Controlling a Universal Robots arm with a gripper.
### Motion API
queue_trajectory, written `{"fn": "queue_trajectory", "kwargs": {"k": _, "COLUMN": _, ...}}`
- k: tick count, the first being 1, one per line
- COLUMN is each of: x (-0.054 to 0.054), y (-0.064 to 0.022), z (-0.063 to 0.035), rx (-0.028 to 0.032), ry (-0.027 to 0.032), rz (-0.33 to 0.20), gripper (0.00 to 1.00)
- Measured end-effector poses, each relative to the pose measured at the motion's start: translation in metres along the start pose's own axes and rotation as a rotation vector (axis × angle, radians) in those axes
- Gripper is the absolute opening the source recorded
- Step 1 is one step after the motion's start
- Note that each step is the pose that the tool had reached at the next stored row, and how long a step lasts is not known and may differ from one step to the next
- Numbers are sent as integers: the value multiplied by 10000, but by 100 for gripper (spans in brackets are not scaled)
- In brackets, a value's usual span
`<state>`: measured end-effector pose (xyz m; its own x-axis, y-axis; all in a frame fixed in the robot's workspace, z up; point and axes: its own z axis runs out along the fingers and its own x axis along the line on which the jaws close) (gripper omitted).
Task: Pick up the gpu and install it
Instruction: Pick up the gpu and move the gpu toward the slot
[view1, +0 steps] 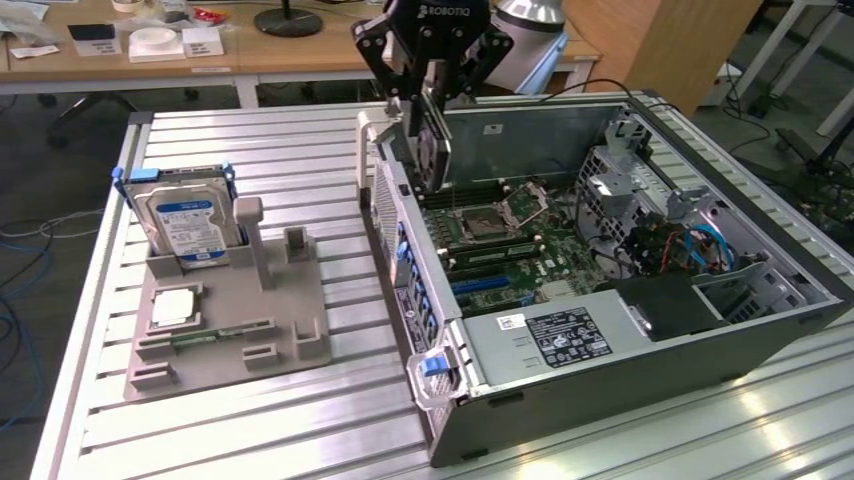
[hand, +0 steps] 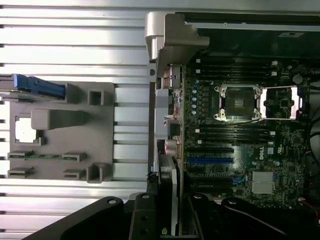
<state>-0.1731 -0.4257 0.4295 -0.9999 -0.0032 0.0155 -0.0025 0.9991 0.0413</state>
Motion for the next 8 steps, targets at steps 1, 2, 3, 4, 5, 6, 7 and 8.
{"fn": "queue_trajectory", "kwargs": {"k": 1, "x": -20, "y": 0, "z": 0, "rx": 1, "ry": 1, "rz": -28, "gripper": 27}}
{"fn": "queue_trajectory", "kwargs": {"k": 2, "x": -43, "y": 0, "z": 0, "rx": 1, "ry": 3, "rz": -55, "gripper": 27}}
{"fn": "queue_trajectory", "kwargs": {"k": 3, "x": -65, "y": 0, "z": -1, "rx": 2, "ry": 4, "rz": -79, "gripper": 27}}
{"fn": "queue_trajectory", "kwargs": {"k": 4, "x": -86, "y": 0, "z": -1, "rx": 2, "ry": 4, "rz": -101, "gripper": 27}}
{"fn": "queue_trajectory", "kwargs": {"k": 5, "x": -106, "y": 0, "z": -1, "rx": 2, "ry": 5, "rz": -122, "gripper": 27}}
{"fn": "queue_trajectory", "kwargs": {"k": 6, "x": -126, "y": 0, "z": -1, "rx": 2, "ry": 6, "rz": -141, "gripper": 27}}
{"fn": "queue_trajectory", "kwargs": {"k": 7, "x": -146, "y": 0, "z": -1, "rx": 3, "ry": 7, "rz": -160, "gripper": 27}}
{"fn": "queue_trajectory", "kwargs": {"k": 8, "x": -165, "y": -1, "z": -1, "rx": 3, "ry": 8, "rz": -178, "gripper": 27}}
